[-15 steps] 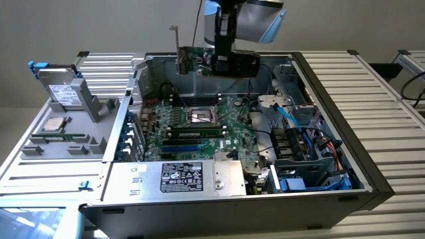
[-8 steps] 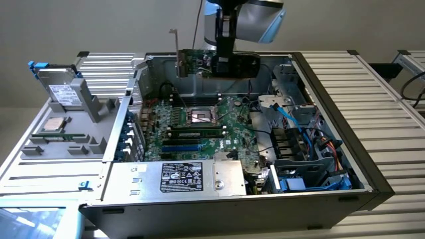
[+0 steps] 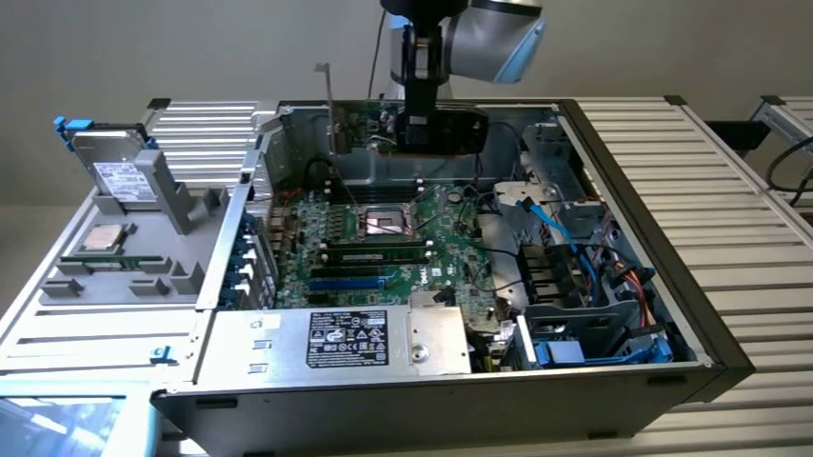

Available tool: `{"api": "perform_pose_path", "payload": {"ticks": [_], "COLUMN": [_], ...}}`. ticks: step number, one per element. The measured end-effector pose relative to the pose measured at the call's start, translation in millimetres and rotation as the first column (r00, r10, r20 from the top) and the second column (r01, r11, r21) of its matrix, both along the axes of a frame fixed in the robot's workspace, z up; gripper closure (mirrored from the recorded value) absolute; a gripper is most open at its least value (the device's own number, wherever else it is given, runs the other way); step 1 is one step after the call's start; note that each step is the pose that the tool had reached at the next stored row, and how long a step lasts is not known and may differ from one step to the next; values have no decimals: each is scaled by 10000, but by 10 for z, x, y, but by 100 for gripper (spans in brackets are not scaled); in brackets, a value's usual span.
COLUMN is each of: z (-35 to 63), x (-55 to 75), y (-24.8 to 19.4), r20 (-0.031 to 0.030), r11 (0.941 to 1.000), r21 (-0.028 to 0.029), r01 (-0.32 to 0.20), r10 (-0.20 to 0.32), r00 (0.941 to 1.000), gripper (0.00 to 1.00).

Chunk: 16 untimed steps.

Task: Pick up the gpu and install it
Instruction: 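Insert the gpu into the slot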

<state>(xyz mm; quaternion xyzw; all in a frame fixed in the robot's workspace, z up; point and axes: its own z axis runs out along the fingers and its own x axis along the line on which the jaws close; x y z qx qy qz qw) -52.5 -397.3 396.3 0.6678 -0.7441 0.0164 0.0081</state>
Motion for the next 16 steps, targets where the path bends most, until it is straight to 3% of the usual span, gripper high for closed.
{"api": "perform_pose_path", "payload": {"ticks": [7, 16], "z": [-54, -134], "x": [-72, -283], "y": [-4, -6], "r20": [0, 1], "r11": [9998, 9995], "r21": [-1, -3], "r01": [-190, -330], "r10": [190, 330], "r00": [9998, 9995], "gripper": [71, 71]}}
